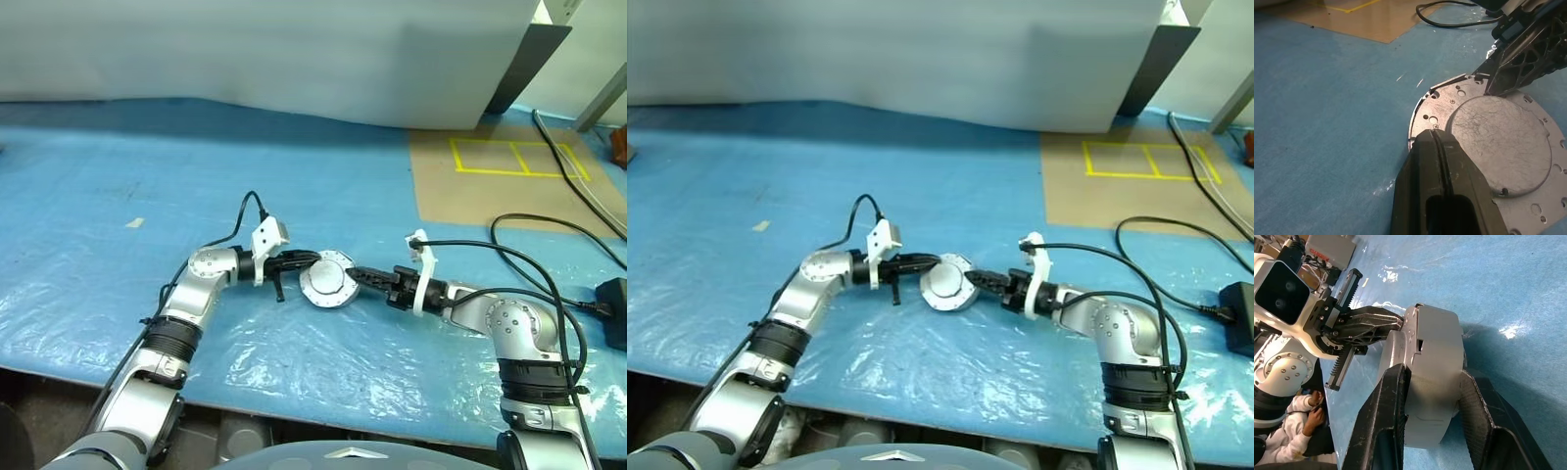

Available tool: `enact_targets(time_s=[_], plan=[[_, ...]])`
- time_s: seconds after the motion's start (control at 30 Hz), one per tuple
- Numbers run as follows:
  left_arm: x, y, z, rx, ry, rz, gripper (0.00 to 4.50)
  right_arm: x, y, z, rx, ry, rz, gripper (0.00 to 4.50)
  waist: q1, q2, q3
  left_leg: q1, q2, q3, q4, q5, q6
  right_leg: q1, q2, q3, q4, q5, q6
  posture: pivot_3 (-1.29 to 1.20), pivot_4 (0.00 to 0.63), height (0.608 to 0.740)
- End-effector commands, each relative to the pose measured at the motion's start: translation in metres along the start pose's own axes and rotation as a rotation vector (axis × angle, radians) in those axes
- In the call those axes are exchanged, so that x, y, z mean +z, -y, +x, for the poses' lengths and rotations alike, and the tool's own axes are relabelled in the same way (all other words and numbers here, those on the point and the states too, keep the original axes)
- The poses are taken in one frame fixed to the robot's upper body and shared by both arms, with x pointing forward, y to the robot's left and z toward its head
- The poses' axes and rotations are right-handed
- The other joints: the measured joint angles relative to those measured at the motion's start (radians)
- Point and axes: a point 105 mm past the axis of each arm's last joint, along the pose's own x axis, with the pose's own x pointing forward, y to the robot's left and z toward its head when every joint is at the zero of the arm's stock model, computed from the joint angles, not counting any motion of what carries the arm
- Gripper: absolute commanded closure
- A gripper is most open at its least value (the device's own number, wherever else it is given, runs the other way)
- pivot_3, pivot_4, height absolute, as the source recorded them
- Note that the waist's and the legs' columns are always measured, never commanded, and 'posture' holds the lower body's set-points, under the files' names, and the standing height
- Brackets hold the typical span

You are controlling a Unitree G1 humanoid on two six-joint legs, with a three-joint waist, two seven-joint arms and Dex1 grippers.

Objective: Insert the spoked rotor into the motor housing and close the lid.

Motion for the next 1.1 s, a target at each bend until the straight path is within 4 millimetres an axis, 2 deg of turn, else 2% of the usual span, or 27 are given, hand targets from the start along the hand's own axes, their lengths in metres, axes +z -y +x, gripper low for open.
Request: enact_targets(time_s=[0.03,0.17,0.33,0.5,0.6,0.67,0.77,0.83,1.0,1.1], plan=[[0.017,0.004,-0.004,-0.013,0.052,-0.049,4.5,-0.01,0.007,0.005,-0.042,-0.036,0.022,3.3,-0.002,0.0,0.0,0.0,0.0,0.0,0.0,0.0,0.0,0.0,0.0,0.0,0.0,0.0,0.0,0.0,0.15,0.74],[0.045,0.005,-0.017,-0.016,0.139,-0.105,4.5,-0.009,0.012,0.007,-0.024,-0.015,0.148,3.33,-0.014,0.0,0.0,-0.001,0.003,0.0,0.0,0.0,0.0,-0.004,0.002,0.0,0.001,-0.001,-0.001,0.0,0.15,0.74],[0.07,0.015,-0.041,-0.092,0.196,-0.239,4.5,0.001,0.002,0.008,0.081,0.057,0.286,3.33,-0.024,0.004,0.002,-0.001,0.006,0.0,0.0,0.0,0.0,-0.005,0.005,0.0,0.002,-0.002,-0.004,0.0,0.15,0.74],[0.067,0.008,-0.057,-0.059,0.185,-0.32,4.5,0.015,-0.013,0.007,0.202,0.134,0.364,3.33,-0.023,0.006,0.004,-0.002,0.005,0.0,0.0,0.0,-0.001,-0.007,0.006,-0.001,0.002,-0.002,-0.005,0.0,0.15,0.74],[0.054,0.004,-0.055,-0.008,0.135,-0.43,4.5,0.024,-0.028,0.009,0.259,0.156,0.347,3.33,-0.022,0.007,0.005,-0.003,0.006,0.0,0.0,0.0,-0.001,-0.008,0.006,-0.001,0.002,-0.002,-0.004,0.0,0.15,0.74],[0.055,0.003,-0.054,0.005,0.167,-0.484,4.5,0.034,-0.041,0.011,0.302,0.176,0.308,3.33,-0.022,0.009,0.006,-0.004,0.006,0.0,0.0,0.0,-0.001,-0.009,0.006,-0.001,0.003,-0.001,-0.002,0.0,0.15,0.74],[0.056,0.004,-0.06,0.01,0.237,-0.557,3.87,0.051,-0.054,0.011,0.341,0.213,0.27,3.34,-0.023,0.009,0.007,-0.005,0.006,0.0,0.0,0.0,-0.001,-0.01,0.006,-0.001,0.003,0.0,-0.001,0.0,0.15,0.74],[0.055,0.003,-0.065,0.018,0.262,-0.588,3.22,0.056,-0.057,0.012,0.347,0.22,0.263,3.34,-0.02,0.009,0.007,-0.005,0.006,0.0,0.0,0.0,-0.001,-0.009,0.006,-0.002,0.003,0.0,-0.001,0.0,0.15,0.74],[0.083,0.005,-0.091,-0.019,0.422,-0.656,1.5,0.06,-0.056,0.012,0.333,0.218,0.268,3.34,-0.017,0.009,0.007,-0.007,0.005,-0.001,0.0,0.0,-0.001,-0.01,0.006,-0.002,0.003,0.0,-0.001,0.0,0.15,0.74],[0.084,0.009,-0.099,-0.006,0.444,-0.682,0.51,0.059,-0.056,0.014,0.331,0.214,0.275,3.34,-0.017,0.009,0.007,-0.008,0.006,-0.002,0.0,0.0,-0.001,-0.01,0.006,-0.003,0.003,0.0,0.0,0.0,0.15,0.74]])
